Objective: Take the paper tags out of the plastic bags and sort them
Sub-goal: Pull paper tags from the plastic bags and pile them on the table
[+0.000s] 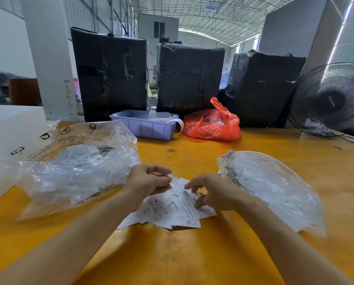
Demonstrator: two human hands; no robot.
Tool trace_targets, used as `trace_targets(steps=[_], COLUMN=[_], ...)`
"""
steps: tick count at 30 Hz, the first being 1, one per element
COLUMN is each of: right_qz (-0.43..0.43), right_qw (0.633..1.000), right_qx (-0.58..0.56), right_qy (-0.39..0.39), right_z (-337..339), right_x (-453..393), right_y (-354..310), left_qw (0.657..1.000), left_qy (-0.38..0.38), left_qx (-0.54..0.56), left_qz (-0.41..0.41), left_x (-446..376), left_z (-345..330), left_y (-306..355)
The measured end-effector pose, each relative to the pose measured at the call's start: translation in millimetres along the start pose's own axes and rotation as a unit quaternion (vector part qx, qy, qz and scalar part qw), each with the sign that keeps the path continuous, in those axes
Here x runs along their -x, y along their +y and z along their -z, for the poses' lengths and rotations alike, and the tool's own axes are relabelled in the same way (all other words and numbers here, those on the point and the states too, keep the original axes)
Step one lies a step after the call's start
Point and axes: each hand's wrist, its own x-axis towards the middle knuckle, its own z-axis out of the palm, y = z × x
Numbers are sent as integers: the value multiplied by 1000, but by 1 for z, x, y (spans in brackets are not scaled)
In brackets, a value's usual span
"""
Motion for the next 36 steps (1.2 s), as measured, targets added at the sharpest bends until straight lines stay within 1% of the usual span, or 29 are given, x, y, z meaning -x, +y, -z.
trace_targets(steps=[3, 6, 8, 10, 12, 14, 16, 17, 18, 20, 25, 28, 31, 36], right_qz=[-3, 20, 38, 41, 37, 22, -4, -13, -20, -22, 28, 38, 40, 50], right_qw=[1000, 998, 993, 979, 943, 884, 809, 782, 772, 786, 813, 826, 824, 815], right_qx=[17, 9, -47, -141, -265, -400, -540, -583, -598, -581, -536, -511, -509, -521], right_qy=[17, 67, 101, 141, 199, 242, 230, 219, 212, 209, 224, 234, 245, 247], right_z=[-2, 0, 2, 7, 11, 14, 16, 16, 15, 11, 3, 1, 0, 0], right_x=[-1, -2, -1, 1, 3, 4, 3, 3, 2, 1, 1, 1, 1, 2], right_y=[2, 3, 3, 4, 5, 4, -2, -5, -9, -14, -21, -21, -21, -23], left_qw=[1000, 1000, 1000, 999, 999, 999, 999, 999, 999, 999, 998, 996, 995, 995], left_qy=[-4, -14, -22, -29, -28, -30, -40, -45, -49, -51, -67, -84, -97, -102], left_qx=[-8, 5, 16, 27, 26, 21, 15, 11, 6, 1, -16, -5, 13, 6], left_qz=[-6, -8, -9, -7, -5, -7, -8, -8, -8, -8, -6, -6, -1, 10], left_x=[1, 3, 4, 5, 5, 6, 7, 7, 6, 6, 7, 8, 10, 10], left_z=[-4, -6, -6, -5, -6, -6, -5, -5, -6, -7, -8, -9, -9, -9], left_y=[0, 2, 4, 5, 5, 5, 5, 4, 4, 2, 1, 2, 4, 4])
